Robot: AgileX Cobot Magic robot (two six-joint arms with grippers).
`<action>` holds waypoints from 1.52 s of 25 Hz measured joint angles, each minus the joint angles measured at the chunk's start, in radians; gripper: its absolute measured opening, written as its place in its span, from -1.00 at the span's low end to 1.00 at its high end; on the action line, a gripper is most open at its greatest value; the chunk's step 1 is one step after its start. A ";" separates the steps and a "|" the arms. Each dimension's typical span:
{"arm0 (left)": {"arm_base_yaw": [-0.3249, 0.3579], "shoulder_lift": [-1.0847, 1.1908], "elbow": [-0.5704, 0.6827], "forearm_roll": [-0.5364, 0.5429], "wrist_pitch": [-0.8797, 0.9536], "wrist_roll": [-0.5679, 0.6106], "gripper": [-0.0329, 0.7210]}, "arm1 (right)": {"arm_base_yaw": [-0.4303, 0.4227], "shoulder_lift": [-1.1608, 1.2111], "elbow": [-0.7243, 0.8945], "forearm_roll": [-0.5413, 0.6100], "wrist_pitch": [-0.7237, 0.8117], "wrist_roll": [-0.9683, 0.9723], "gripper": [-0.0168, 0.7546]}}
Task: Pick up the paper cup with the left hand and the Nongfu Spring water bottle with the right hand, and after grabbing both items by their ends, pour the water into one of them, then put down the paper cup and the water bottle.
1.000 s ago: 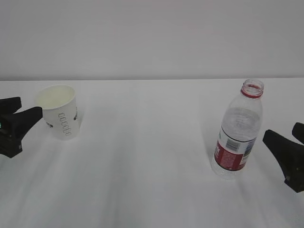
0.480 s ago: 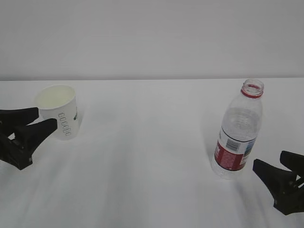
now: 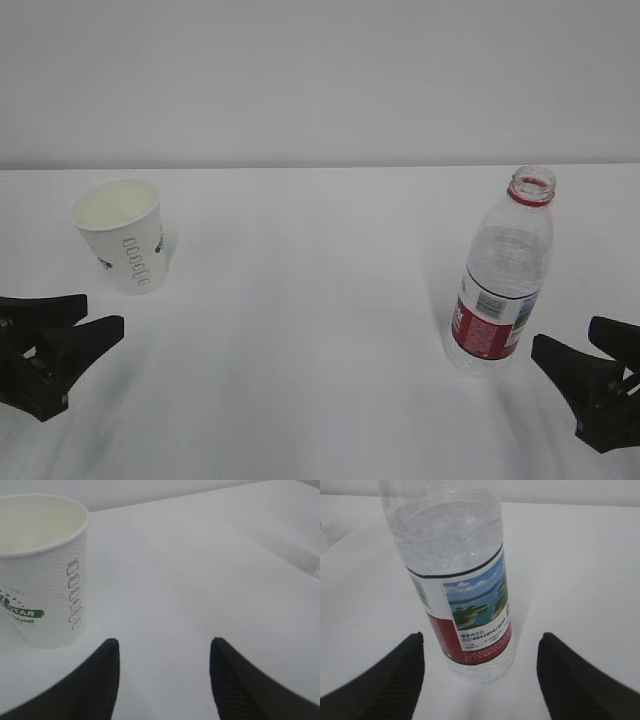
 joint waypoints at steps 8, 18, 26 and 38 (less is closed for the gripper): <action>0.000 0.000 0.001 -0.004 -0.002 0.000 0.20 | 0.000 0.000 0.000 0.000 0.000 0.000 0.43; 0.000 0.000 0.001 -0.004 -0.002 0.000 0.20 | 0.000 0.053 -0.028 -0.023 -0.003 0.000 0.72; 0.000 0.000 0.001 -0.002 -0.002 0.000 0.20 | 0.000 0.195 -0.109 -0.079 -0.007 0.000 0.74; 0.000 0.000 0.001 -0.026 -0.002 0.000 0.21 | 0.000 0.210 -0.214 -0.136 -0.009 0.000 0.74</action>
